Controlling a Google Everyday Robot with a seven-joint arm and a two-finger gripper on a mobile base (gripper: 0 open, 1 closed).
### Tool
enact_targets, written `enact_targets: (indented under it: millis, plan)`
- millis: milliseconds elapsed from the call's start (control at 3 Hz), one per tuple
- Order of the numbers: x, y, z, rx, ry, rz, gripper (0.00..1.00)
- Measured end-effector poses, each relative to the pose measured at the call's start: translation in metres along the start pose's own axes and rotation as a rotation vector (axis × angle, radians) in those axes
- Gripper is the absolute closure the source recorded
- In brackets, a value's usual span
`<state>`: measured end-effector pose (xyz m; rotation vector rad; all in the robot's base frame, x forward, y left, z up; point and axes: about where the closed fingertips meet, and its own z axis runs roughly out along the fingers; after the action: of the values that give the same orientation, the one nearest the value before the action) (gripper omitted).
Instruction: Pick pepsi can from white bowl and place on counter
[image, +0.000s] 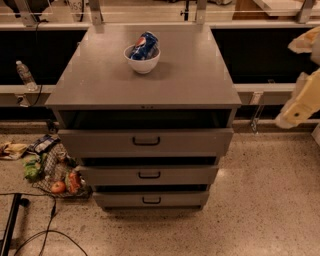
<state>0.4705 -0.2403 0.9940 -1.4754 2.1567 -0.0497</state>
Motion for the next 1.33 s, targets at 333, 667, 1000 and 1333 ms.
enact_targets:
  millis: [333, 667, 1000, 1333]
  plan:
    - [0.000, -0.059, 0.002, 0.102, -0.229, 0.072, 0.00]
    - [0.000, -0.118, 0.002, 0.210, -0.503, 0.159, 0.00]
    - [-0.012, -0.166, 0.005, 0.212, -0.753, 0.259, 0.00]
    - [-0.079, -0.192, 0.023, 0.037, -0.954, 0.277, 0.00]
